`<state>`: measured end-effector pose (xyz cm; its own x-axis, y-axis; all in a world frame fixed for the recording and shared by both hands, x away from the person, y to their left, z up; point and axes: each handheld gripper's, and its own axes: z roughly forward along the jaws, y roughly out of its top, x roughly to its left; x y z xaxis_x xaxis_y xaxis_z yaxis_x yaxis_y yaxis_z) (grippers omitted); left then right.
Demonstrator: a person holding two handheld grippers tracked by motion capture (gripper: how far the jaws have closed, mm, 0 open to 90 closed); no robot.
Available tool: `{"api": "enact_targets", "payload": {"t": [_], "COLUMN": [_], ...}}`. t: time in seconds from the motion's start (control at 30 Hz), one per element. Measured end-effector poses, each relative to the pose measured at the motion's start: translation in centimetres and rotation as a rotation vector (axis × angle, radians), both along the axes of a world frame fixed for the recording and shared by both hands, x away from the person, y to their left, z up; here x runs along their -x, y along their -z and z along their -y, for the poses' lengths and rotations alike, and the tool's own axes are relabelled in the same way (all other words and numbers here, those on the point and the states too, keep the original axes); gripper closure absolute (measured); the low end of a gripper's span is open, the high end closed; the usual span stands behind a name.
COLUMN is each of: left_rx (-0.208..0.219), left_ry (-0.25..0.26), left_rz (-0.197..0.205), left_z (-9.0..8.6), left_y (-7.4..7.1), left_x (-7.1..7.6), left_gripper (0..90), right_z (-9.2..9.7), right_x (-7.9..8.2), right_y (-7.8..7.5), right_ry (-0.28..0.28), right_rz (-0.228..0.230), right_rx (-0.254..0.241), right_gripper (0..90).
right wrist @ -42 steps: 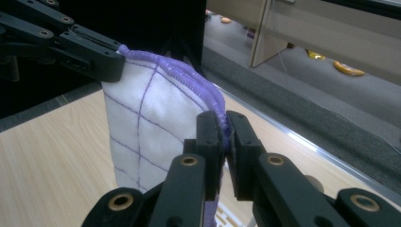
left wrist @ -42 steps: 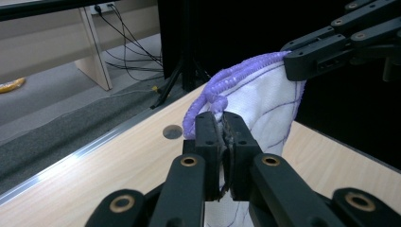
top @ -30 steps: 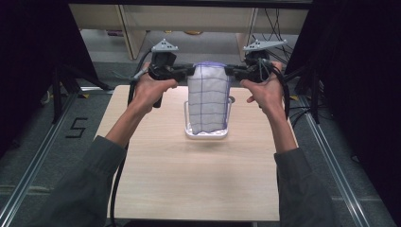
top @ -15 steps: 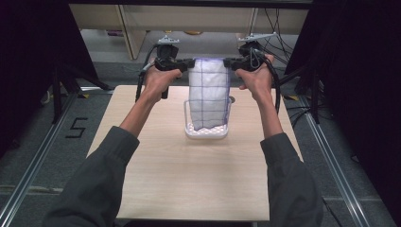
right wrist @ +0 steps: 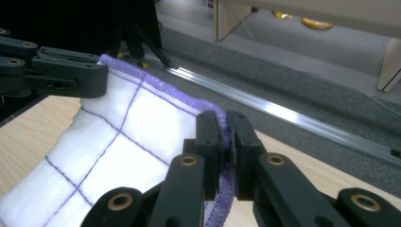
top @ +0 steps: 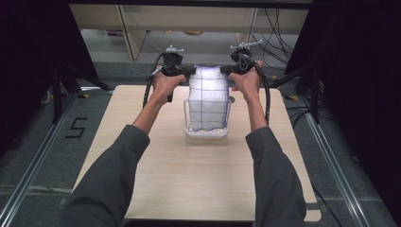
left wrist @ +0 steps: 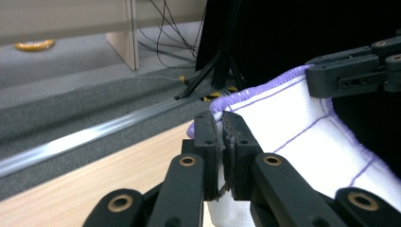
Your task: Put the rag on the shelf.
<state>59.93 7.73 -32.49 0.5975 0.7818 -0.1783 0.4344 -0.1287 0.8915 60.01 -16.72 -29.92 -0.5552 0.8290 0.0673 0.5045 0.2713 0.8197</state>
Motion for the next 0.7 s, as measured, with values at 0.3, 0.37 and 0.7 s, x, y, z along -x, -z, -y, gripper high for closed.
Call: {"api": "enact_targets", "payload": {"t": [0.3, 0.37, 0.7], "left_rx": [-0.032, -0.025, -0.06], "left_ry": [0.013, 0.014, 0.03], "left_rz": [-0.048, -0.062, -0.111], "left_z": [-0.5, -0.3, -0.4], "left_y": [2.2, 2.6, 3.8], "left_x": [-0.4, -0.3, -0.1], "left_gripper": [84.0, 83.9, 72.8], "right_z": [-0.3, -0.3, 0.3], "right_x": [-0.6, -0.7, -1.1], "right_y": [1.7, 2.3, 4.4], "right_ry": [0.0, 0.008, 0.009], "right_rz": [-0.064, -0.082, -0.137], "right_rx": [0.03, 0.026, 0.02], "right_gripper": [84.0, 83.8, 76.3]}}
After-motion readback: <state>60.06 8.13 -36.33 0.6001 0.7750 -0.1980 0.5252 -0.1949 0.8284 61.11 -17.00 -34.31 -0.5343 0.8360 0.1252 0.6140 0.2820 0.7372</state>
